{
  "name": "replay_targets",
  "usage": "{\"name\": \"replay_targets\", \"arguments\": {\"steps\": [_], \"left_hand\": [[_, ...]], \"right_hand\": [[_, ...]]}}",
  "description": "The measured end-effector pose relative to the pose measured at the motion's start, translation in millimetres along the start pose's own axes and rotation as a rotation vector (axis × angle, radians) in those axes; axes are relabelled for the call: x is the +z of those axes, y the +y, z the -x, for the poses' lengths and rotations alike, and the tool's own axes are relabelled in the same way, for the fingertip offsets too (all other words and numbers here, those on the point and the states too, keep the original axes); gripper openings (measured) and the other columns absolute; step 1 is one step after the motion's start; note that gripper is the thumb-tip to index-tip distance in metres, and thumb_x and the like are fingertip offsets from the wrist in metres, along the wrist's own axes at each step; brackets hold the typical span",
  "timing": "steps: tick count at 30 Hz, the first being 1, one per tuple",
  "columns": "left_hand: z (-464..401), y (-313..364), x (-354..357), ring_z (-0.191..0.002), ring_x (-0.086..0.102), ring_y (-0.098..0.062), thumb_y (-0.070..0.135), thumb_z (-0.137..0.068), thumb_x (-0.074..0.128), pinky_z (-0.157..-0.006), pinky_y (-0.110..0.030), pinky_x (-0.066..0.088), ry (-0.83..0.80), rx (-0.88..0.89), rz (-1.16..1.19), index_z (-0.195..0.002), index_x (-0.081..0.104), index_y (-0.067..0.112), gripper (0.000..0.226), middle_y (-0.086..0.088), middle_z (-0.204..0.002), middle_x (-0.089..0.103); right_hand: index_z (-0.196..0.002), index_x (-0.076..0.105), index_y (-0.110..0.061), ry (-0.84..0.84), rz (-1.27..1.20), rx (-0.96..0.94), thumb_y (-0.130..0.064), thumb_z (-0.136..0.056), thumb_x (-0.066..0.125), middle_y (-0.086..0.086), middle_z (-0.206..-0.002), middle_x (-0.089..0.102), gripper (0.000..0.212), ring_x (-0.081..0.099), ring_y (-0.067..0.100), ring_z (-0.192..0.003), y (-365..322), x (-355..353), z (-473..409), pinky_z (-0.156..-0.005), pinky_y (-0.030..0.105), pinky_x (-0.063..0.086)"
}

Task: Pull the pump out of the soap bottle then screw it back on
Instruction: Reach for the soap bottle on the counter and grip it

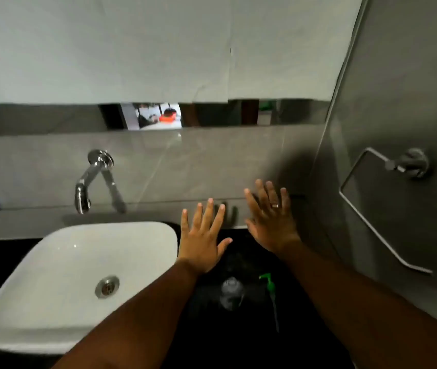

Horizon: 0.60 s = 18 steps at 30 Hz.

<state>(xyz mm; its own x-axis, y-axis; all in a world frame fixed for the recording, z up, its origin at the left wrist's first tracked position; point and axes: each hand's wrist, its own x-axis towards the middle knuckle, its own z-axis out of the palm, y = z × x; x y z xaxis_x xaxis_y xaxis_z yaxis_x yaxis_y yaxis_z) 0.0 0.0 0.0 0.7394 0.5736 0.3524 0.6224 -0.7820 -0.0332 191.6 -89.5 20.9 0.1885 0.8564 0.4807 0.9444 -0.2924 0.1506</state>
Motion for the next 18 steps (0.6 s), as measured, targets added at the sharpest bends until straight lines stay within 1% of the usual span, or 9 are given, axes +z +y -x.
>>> {"name": "replay_targets", "arguments": {"steps": [1, 2, 5, 6, 8, 10, 13, 15, 18], "left_hand": [[11.6, 4.3, 11.5, -0.145, 0.01, -0.036, 0.066, -0.09, 0.028, -0.111, -0.065, 0.007, -0.07, -0.032, 0.024, -0.153, 0.006, 0.022, 0.08, -0.013, -0.16, 0.008], [20.6, 8.4, 22.9, -0.145, 0.009, -0.035, 0.067, -0.09, 0.025, -0.111, -0.065, 0.007, -0.101, -0.039, 0.033, -0.153, 0.004, 0.022, 0.08, -0.013, -0.16, 0.007], [55.4, 19.7, 56.0, -0.145, 0.01, -0.033, 0.071, -0.089, 0.023, -0.113, -0.061, 0.004, -0.186, -0.047, 0.068, -0.152, 0.002, 0.023, 0.082, -0.012, -0.16, 0.008], [62.1, 23.7, 61.1, -0.145, 0.012, -0.032, 0.073, -0.087, 0.025, -0.114, -0.059, 0.003, -0.23, -0.05, 0.104, -0.152, 0.003, 0.023, 0.085, -0.012, -0.16, 0.011], [77.6, 29.3, 70.3, -0.145, 0.014, -0.031, 0.077, -0.084, 0.029, -0.113, -0.056, 0.004, -0.286, -0.051, 0.179, -0.152, 0.007, 0.022, 0.09, -0.011, -0.159, 0.016], [96.6, 33.2, 83.4, -0.145, 0.011, -0.029, 0.078, -0.083, 0.03, -0.114, -0.055, 0.004, -0.319, -0.033, 0.255, -0.152, 0.012, 0.02, 0.093, -0.01, -0.159, 0.018], [113.6, 35.5, 97.4, -0.146, 0.006, -0.028, 0.077, -0.082, 0.035, -0.115, -0.053, 0.001, -0.353, -0.089, 0.354, -0.151, 0.015, 0.017, 0.094, -0.008, -0.159, 0.019], [113.8, 35.5, 104.9, -0.146, 0.008, -0.029, 0.07, -0.083, 0.045, -0.115, -0.051, -0.001, -0.388, -0.152, 0.428, -0.15, 0.02, 0.017, 0.089, -0.007, -0.157, 0.024], [109.0, 32.1, 112.8, -0.145, 0.013, -0.03, 0.058, -0.084, 0.058, -0.114, -0.051, 0.002, -0.409, -0.24, 0.572, -0.144, 0.035, 0.025, 0.072, -0.005, -0.152, 0.034]], "right_hand": [[-0.151, 0.026, -0.018, -0.07, -0.013, 0.038, -0.045, -0.076, 0.066, 0.019, -0.159, 0.02, 0.089, 0.014, 0.041, -0.146, -4.8, 11.5, 13.6, -0.114, 0.062, 0.005], [-0.15, 0.026, -0.018, -0.128, -0.024, 0.048, -0.046, -0.077, 0.067, 0.02, -0.158, 0.02, 0.089, 0.015, 0.041, -0.145, -8.0, 19.7, 24.5, -0.114, 0.062, 0.004], [-0.149, 0.029, -0.017, -0.346, -0.039, 0.09, -0.048, -0.079, 0.065, 0.021, -0.157, 0.023, 0.085, 0.019, 0.042, -0.144, -20.4, 49.9, 74.7, -0.113, 0.061, 0.009], [-0.149, 0.03, -0.016, -0.422, -0.059, 0.113, -0.047, -0.08, 0.065, 0.022, -0.156, 0.025, 0.084, 0.022, 0.042, -0.143, -23.3, 58.7, 88.7, -0.113, 0.061, 0.013], [-0.147, 0.034, -0.015, -0.497, -0.083, 0.159, -0.047, -0.081, 0.064, 0.022, -0.153, 0.033, 0.079, 0.032, 0.043, -0.138, -28.6, 70.6, 112.6, -0.111, 0.06, 0.023], [-0.145, 0.037, -0.016, -0.596, -0.071, 0.223, -0.05, -0.083, 0.059, 0.021, -0.147, 0.041, 0.074, 0.042, 0.042, -0.129, -31.3, 82.1, 134.0, -0.104, 0.053, 0.034], [-0.139, 0.043, -0.018, -0.67, -0.09, 0.358, -0.055, -0.085, 0.053, 0.015, -0.128, 0.053, 0.066, 0.053, 0.036, -0.11, -29.4, 90.8, 148.9, -0.087, 0.044, 0.042], [-0.133, 0.046, -0.019, -0.7, -0.132, 0.427, -0.055, -0.086, 0.052, 0.012, -0.121, 0.057, 0.059, 0.055, 0.034, -0.108, -27.3, 97.4, 149.8, -0.086, 0.043, 0.043], [-0.119, 0.054, -0.019, -0.7, -0.197, 0.488, -0.053, -0.087, 0.053, 0.012, -0.114, 0.06, 0.048, 0.058, 0.034, -0.105, -24.5, 105.2, 146.2, -0.085, 0.042, 0.043]]}}
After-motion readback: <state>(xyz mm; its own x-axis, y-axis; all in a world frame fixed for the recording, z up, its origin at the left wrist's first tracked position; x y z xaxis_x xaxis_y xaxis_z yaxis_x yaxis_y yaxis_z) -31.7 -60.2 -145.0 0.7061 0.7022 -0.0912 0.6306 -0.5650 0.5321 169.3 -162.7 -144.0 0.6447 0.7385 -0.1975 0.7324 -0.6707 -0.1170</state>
